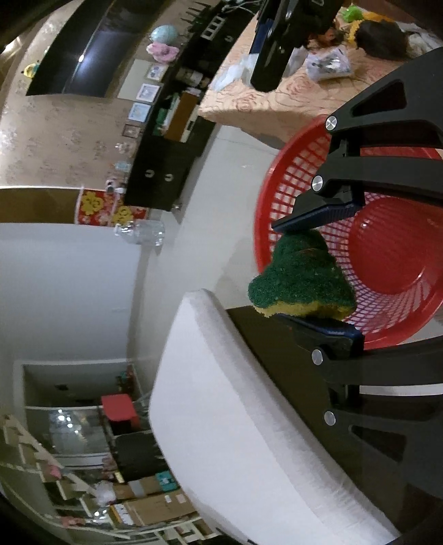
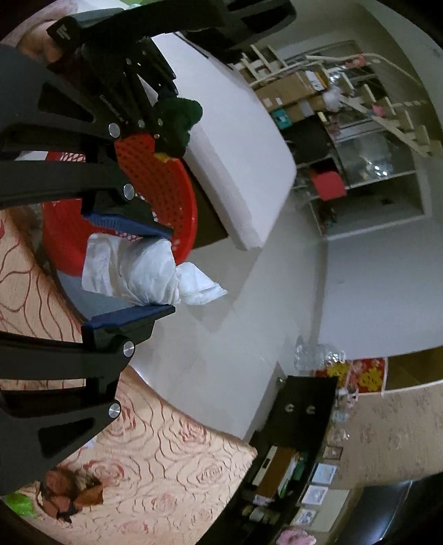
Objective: Collect trash
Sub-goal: 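Carry sponge and tissue to the red wastebasket and open both tools to drop them, then grasp the black plastic bag with the left tool while the right tool grasps the clear plastic bag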
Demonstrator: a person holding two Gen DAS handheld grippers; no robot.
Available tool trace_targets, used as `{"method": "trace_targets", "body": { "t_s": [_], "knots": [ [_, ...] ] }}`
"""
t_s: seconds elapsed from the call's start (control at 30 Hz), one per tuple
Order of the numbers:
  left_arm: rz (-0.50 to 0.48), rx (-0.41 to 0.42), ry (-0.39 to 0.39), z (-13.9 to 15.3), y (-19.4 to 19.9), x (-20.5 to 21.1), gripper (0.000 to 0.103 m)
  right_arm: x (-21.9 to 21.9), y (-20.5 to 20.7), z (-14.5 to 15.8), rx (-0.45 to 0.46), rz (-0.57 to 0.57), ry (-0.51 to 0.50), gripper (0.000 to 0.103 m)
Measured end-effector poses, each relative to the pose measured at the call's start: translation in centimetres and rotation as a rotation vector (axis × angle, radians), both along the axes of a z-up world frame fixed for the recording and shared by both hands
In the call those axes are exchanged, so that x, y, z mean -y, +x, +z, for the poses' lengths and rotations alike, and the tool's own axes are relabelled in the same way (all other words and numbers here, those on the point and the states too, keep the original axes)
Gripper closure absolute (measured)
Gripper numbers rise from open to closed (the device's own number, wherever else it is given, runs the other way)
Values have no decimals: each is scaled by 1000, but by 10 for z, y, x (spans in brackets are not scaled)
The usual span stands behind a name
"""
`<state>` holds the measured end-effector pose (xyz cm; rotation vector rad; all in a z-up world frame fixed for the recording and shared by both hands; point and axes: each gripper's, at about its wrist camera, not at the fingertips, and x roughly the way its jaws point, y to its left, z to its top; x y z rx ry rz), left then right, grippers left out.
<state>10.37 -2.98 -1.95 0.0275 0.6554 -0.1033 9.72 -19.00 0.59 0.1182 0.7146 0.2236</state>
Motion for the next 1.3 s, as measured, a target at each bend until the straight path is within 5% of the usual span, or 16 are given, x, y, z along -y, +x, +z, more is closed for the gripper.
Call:
{"method": "trace_targets", "body": {
  "t_s": [0.23, 0.6, 0.83, 1.3],
  "knots": [
    [-17, -118, -6, -24, 12, -1, 59, -18, 11, -16, -52, 38, -6, 65],
    [-27, -149, 28, -33, 12, -1, 55, -35, 18, -34, -104, 83, -12, 63],
    [-37, -142, 10, -28, 7, -8, 39, -32, 16, -30, -98, 74, 15, 40],
    [-20, -59, -42, -7, -3, -11, 20, 0, -5, -6, -36, -6, 22, 30]
  ]
}}
